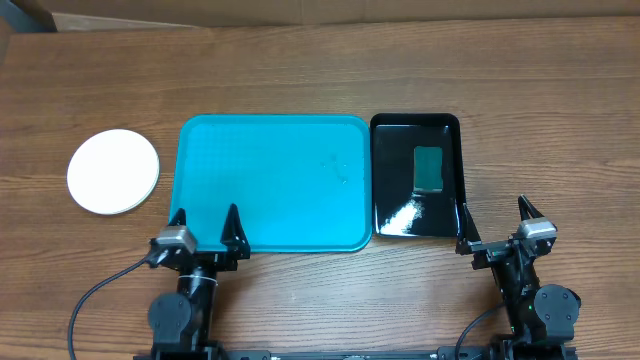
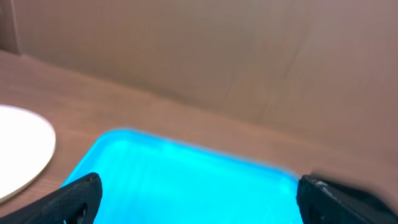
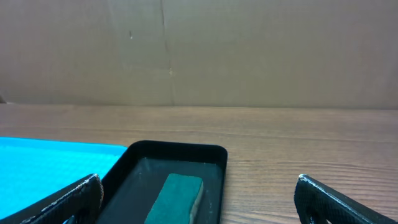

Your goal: Clean dirty plates on tray and stack at the side

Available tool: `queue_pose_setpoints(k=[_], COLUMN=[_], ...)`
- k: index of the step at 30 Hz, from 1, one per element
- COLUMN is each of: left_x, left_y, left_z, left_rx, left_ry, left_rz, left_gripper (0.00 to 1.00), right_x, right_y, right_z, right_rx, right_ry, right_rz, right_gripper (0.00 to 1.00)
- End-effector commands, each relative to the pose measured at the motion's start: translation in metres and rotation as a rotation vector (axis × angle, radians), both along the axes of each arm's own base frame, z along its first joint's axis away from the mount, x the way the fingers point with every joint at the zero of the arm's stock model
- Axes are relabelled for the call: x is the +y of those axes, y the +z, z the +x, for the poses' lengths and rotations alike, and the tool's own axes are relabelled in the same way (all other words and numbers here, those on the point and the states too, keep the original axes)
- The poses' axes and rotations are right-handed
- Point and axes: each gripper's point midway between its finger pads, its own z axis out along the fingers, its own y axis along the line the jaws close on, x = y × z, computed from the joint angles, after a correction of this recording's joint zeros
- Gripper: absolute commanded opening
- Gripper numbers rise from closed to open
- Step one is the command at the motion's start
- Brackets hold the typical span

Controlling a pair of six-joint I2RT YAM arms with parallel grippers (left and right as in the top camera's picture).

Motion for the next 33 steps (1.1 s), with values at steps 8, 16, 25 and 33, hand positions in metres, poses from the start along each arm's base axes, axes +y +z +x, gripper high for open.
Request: queue_pose_setpoints(k=[8, 16, 25, 33], left_x=[-0.0061, -0.0066, -0.0066, -0.0066], left_y=[-0.0136, -0.0135, -0.0136, -0.0136], left_z=[-0.0014, -0.0014, -0.0014, -0.0014], left_rx=[0.035, 0.034, 0.034, 0.035], left_ry=[-0.051, -0.052, -0.052, -0.052], left_rz=[0.274, 0.274, 0.274, 0.274], left_gripper=[1.00, 1.00, 1.00, 1.00], right_x=[0.0015, 0.0015, 0.0015, 0.0015], right_y=[-0.0020, -0.0021, -0.0021, -0.0020], right_z=[0.0000, 0.0000, 0.0000, 0.0000], right_rx=[-0.003, -0.003, -0.003, -0.003], right_ry=[0.007, 0.007, 0.007, 0.007], right_rz=[-0.004, -0.004, -0.004, -0.004], right_gripper=[1.00, 1.00, 1.00, 1.00])
